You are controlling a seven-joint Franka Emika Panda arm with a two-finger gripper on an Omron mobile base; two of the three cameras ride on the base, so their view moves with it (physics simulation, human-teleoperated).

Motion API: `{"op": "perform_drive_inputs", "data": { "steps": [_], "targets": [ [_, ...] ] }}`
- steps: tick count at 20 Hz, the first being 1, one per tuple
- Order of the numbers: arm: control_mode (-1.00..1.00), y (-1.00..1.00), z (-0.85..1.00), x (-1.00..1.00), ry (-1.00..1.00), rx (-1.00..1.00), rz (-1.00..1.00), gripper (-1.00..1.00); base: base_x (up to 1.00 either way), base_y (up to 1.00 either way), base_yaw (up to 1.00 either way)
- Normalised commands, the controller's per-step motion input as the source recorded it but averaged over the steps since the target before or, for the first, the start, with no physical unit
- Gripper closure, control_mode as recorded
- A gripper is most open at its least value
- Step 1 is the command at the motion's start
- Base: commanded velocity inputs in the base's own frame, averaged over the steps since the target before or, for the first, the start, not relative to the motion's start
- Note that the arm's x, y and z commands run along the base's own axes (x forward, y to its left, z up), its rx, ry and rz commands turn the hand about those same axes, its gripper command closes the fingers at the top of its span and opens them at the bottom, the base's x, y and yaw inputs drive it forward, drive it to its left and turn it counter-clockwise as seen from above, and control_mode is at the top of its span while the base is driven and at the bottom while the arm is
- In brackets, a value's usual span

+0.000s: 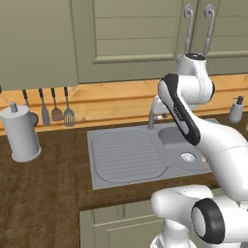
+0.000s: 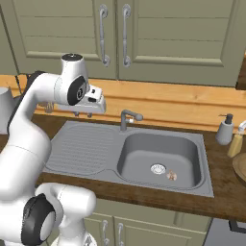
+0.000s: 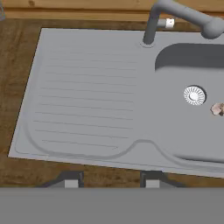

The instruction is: Pick the garlic from the sink and place it in the bowl. Then pick the bowl and place it in the microwave. Then close the microwave door and press the start button.

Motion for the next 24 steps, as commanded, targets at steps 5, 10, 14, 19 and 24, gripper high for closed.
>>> {"op": "perform_drive_inputs", "data": {
  "steps": [5, 10, 14, 19, 24],
  "targets": [
    [-1.00, -0.15, -0.05, -0.63, 0.00, 0.00, 0.00, -1.00, 0.00, 0.00, 0.00],
    [-1.00, -0.33, -0.28, -0.79, 0.04, -0.02, -0.07, -1.00, 0.00, 0.00, 0.00],
    [-1.00, -0.61, -0.46, 0.02, 0.22, 0.00, -0.09, -1.00, 0.00, 0.00, 0.00],
    [-1.00, -0.88, -0.46, 0.01, 0.14, 0.00, -0.04, -1.00, 0.00, 0.00, 0.00],
    [-1.00, -0.74, -0.34, 0.00, 0.08, 0.00, -0.05, -1.00, 0.00, 0.00, 0.00]
  ]
}}
